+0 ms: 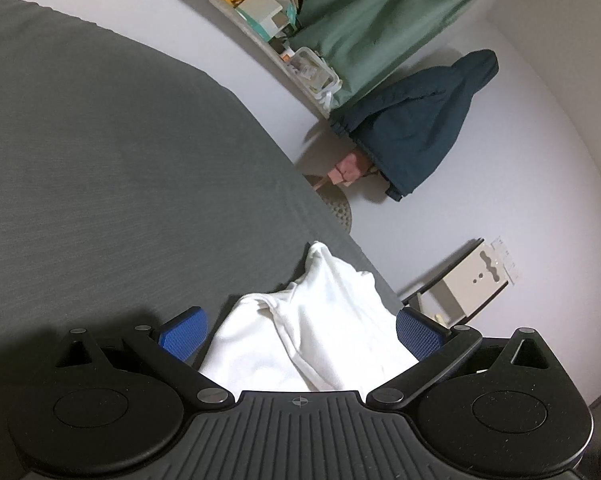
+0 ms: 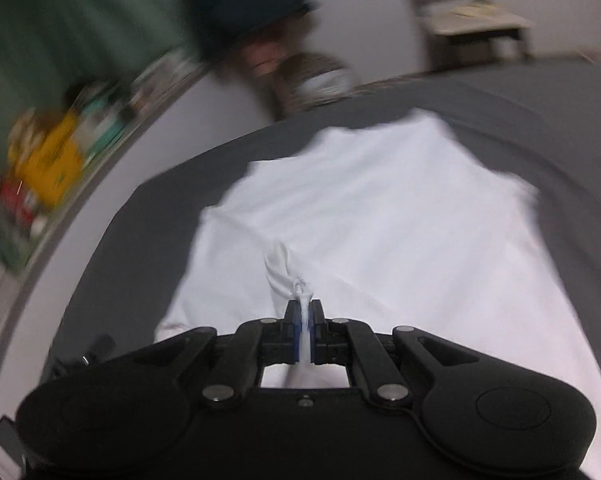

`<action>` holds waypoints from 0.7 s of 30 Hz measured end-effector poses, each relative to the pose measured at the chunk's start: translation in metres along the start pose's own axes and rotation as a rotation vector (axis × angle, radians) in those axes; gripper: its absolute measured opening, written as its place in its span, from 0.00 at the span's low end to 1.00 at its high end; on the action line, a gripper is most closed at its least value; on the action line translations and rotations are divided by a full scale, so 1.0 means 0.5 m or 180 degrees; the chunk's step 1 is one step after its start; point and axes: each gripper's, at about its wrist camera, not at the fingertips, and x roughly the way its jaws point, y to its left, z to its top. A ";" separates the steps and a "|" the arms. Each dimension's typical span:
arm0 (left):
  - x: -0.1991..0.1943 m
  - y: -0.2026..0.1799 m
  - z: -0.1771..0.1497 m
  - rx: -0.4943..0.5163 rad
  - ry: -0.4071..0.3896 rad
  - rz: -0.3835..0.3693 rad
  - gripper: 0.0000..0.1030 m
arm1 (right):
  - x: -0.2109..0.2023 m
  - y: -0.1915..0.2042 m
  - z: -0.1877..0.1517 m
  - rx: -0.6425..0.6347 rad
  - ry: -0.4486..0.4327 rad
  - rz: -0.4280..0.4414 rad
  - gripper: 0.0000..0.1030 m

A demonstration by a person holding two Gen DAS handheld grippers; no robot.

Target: Fold clothes

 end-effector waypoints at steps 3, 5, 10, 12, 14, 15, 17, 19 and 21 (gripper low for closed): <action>-0.005 -0.006 -0.005 0.0054 0.0001 -0.0003 1.00 | -0.067 -0.088 -0.076 0.0412 -0.0181 -0.0162 0.04; -0.005 -0.009 -0.008 0.0091 0.0017 0.0003 1.00 | -0.096 -0.118 -0.109 0.0466 -0.0403 -0.0285 0.04; -0.004 -0.016 -0.014 0.0197 0.0055 0.0016 1.00 | -0.121 -0.171 -0.157 0.0418 -0.0426 -0.0512 0.05; -0.005 -0.016 -0.016 0.0222 0.0073 0.0020 1.00 | -0.115 -0.186 -0.167 0.0390 -0.0365 -0.0554 0.05; -0.004 -0.016 -0.018 0.0245 0.0093 0.0019 1.00 | -0.119 -0.192 -0.180 0.0395 -0.0322 -0.0564 0.07; -0.003 -0.017 -0.018 0.0259 0.0104 0.0021 1.00 | -0.117 -0.191 -0.185 0.0369 -0.0249 -0.0548 0.09; -0.002 -0.018 -0.020 0.0282 0.0116 0.0016 1.00 | -0.117 -0.187 -0.197 0.0373 -0.0180 -0.0449 0.14; -0.002 -0.018 -0.021 0.0287 0.0130 0.0014 1.00 | -0.126 -0.179 -0.191 0.0226 -0.0287 -0.0440 0.26; -0.003 -0.018 -0.023 0.0292 0.0144 0.0013 1.00 | -0.136 -0.170 -0.173 0.0018 -0.0481 -0.0476 0.42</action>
